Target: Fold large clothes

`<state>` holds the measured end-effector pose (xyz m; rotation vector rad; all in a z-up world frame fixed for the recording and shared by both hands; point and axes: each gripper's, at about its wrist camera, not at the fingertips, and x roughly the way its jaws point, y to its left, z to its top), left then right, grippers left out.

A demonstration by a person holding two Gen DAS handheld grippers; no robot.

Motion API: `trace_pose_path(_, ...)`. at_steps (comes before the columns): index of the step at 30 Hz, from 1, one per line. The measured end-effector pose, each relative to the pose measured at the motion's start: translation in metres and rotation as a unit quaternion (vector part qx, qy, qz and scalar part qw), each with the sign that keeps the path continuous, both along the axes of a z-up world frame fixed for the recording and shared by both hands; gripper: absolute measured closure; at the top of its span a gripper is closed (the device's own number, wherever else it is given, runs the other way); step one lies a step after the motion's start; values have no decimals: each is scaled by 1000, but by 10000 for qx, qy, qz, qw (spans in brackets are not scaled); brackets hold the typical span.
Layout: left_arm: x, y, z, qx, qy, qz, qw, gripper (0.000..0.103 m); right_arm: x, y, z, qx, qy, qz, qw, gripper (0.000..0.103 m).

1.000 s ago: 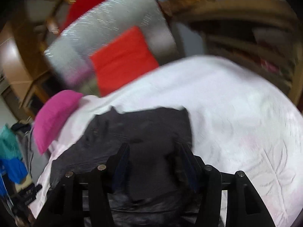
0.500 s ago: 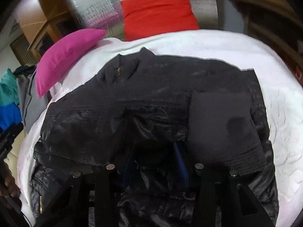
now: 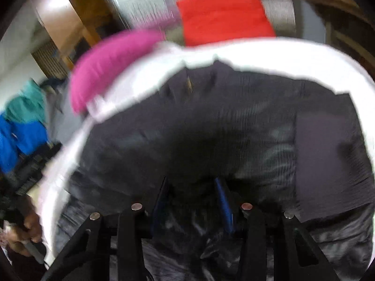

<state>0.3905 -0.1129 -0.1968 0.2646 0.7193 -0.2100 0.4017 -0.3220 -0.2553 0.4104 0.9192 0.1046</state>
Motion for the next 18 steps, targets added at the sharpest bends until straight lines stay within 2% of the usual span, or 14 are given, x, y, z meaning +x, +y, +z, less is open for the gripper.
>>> trace_pose_path(2, 12, -9, -25, 234, 629, -96, 9977, 27, -1, -7, 7, 65, -94, -24, 9999, 58)
trace_pose_path(3, 19, -14, -42, 392, 1016, -103, 9940, 27, -4, -16, 13, 121, -214, -178, 9995, 58)
trace_pose_path(4, 22, -15, -51, 441, 1155, -64, 9923, 27, -8, -27, 20, 157, -368, -380, 9985, 58)
trace_pose_path(6, 24, -13, -49, 309, 1156, -21, 9928, 27, -16, -53, 30, 170, -588, -862, 9944, 58)
trace_pose_path(8, 25, -6, -36, 23, 1042, -11, 9945, 27, -24, -83, 32, 329, -722, -1385, 9872, 56)
trace_pose_path(11, 27, 8, -23, -267, 769, 247, 9964, 27, -26, -124, 11, 811, -496, -1870, 9777, 49)
trace_pose_path(13, 32, 9, -31, -108, 896, 321, 9954, 27, -19, -139, -15, 1162, -117, -1887, 9751, 49)
trace_pose_path(15, 38, 3, -55, 321, 1354, 262, 9899, 26, -19, -141, -17, 1176, -185, -1831, 9759, 49)
trace_pose_path(16, 35, 0, -61, 468, 1339, 217, 9897, 26, -20, -140, -12, 1146, -179, -1812, 9766, 49)
trace_pose_path(18, 30, -2, -55, 604, 1151, 208, 9913, 26, -25, -140, 1, 1146, -332, -1771, 9769, 49)
